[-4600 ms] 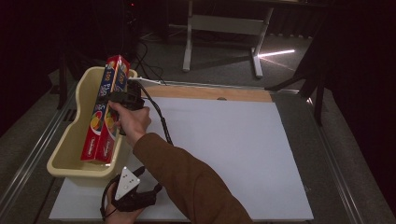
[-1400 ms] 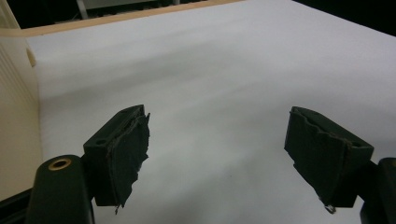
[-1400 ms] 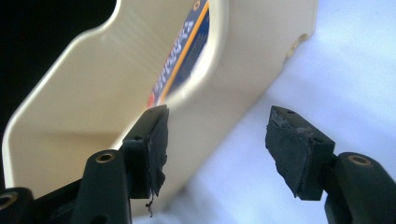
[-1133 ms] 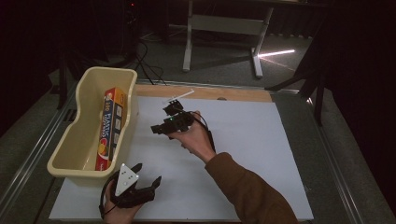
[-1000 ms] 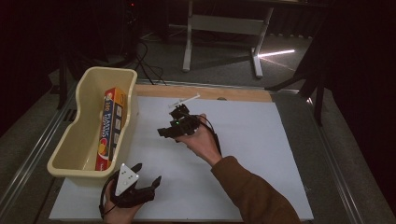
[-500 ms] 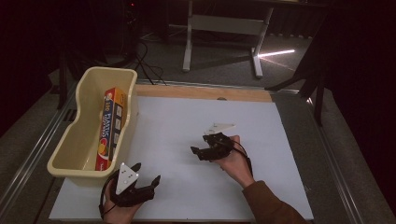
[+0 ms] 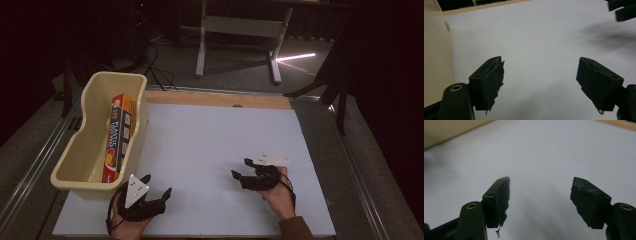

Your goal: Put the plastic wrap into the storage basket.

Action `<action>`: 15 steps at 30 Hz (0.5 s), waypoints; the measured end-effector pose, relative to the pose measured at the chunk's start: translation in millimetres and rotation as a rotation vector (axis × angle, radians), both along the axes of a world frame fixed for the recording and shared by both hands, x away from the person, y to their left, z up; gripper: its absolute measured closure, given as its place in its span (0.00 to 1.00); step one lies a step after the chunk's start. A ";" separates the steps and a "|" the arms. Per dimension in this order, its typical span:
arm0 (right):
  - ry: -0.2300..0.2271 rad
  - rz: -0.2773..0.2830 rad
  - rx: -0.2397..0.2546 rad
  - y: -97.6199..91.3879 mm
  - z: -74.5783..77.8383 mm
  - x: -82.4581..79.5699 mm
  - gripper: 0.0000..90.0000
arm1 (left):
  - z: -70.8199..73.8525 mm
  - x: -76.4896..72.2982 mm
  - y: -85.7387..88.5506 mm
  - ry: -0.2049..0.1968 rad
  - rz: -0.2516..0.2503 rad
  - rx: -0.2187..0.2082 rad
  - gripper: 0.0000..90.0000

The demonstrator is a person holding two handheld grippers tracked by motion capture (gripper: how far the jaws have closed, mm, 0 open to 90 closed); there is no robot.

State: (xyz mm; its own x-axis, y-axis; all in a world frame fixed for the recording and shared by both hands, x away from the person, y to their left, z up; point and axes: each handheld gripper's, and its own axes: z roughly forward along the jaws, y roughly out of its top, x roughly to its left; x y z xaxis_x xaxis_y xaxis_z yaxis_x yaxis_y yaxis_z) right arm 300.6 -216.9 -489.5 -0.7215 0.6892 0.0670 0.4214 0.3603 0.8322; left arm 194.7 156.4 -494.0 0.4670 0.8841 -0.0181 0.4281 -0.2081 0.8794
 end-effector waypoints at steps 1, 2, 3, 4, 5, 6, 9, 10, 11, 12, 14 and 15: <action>-0.011 -0.008 0.004 -5.3 -0.7 -3.0 0.33 | 0.1 -0.1 0.1 0.001 0.001 0.001 0.24; -0.015 -0.018 0.003 -10.7 -1.6 -5.6 0.33 | -0.1 -0.2 0.2 0.001 0.003 0.001 0.24; -0.006 -0.023 0.003 -15.9 -2.9 -7.8 0.32 | -0.3 -0.2 0.1 0.002 0.004 0.001 0.24; 0.005 -0.025 0.004 -21.0 -4.0 -10.1 0.32 | -0.3 -0.3 0.0 0.003 0.004 0.003 0.24; 0.002 -0.028 0.008 -25.8 -5.3 -12.8 0.31 | -0.3 -0.5 -0.2 0.003 0.003 0.004 0.24; 0.004 -0.031 0.004 -30.1 -5.5 -15.9 0.30 | -0.1 -0.5 -0.4 0.002 0.002 0.006 0.24; -0.009 -0.031 0.014 -42.5 -4.3 -25.3 0.27 | -0.2 -0.7 -0.9 0.001 0.005 0.010 0.24; -0.014 -0.034 0.022 -46.4 -3.8 -28.3 0.25 | -0.4 -0.6 -1.2 0.001 0.006 0.010 0.24; -0.018 -0.035 0.028 -50.0 -3.3 -31.4 0.23 | -0.5 -0.4 -1.5 -0.001 0.007 0.010 0.24; -0.025 -0.036 0.036 -53.2 -3.0 -34.0 0.22 | -0.6 -0.3 -1.7 -0.001 0.007 0.011 0.24; -0.035 -0.038 0.052 -59.1 -2.3 -38.3 0.21 | -0.8 0.0 -2.4 -0.001 0.009 0.014 0.24; -0.043 -0.037 0.057 -61.3 -1.7 -40.1 0.21 | -0.9 0.3 -2.7 -0.002 0.009 0.015 0.24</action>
